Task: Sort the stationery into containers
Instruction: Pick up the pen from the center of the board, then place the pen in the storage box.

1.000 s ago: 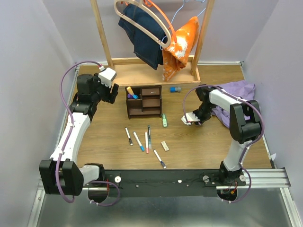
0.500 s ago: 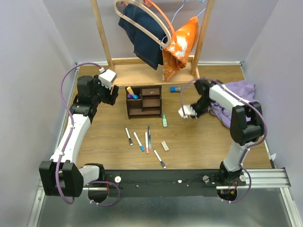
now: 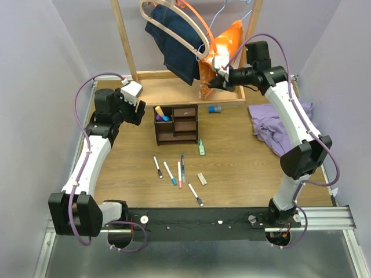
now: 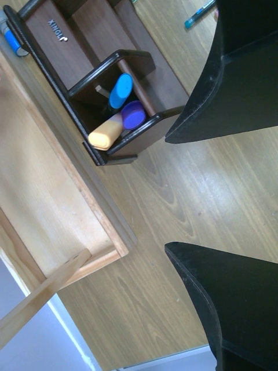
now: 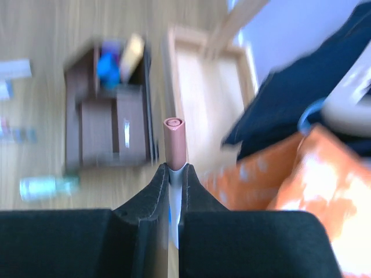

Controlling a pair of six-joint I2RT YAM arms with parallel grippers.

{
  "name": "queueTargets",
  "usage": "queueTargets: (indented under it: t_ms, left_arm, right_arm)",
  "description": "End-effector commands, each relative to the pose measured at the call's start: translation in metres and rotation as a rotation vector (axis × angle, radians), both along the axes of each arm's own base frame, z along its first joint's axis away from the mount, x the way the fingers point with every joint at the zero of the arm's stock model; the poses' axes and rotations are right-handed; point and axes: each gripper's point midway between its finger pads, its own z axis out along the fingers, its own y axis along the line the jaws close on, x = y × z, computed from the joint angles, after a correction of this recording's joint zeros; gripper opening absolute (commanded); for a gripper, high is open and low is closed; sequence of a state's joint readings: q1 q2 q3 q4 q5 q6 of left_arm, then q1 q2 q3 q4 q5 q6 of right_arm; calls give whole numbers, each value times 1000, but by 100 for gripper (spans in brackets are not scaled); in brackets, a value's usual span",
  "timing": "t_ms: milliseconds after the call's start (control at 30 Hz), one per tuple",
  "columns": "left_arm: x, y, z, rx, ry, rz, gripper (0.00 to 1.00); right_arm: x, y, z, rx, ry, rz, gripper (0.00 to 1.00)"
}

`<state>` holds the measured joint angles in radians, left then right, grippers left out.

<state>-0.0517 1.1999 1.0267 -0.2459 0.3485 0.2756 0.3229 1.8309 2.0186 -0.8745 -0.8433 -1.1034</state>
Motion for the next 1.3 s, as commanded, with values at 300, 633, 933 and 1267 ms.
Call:
queueTargets:
  t_ms: [300,633,933,1267]
  left_arm:
    - [16,24,26,24,-20,84,78]
    - [22,62,26,33,-2,172,78]
    - [20,66,19,47,25,178,78]
    - [14,65,8,43,59,175,78]
  right_arm:
    - [4,139,20,460,391,153,7]
    - [11,177,-16,495,463,198,6]
    - [2,201,-62,486,565,220,6]
    - [-1,202,-102,454,592,206,22]
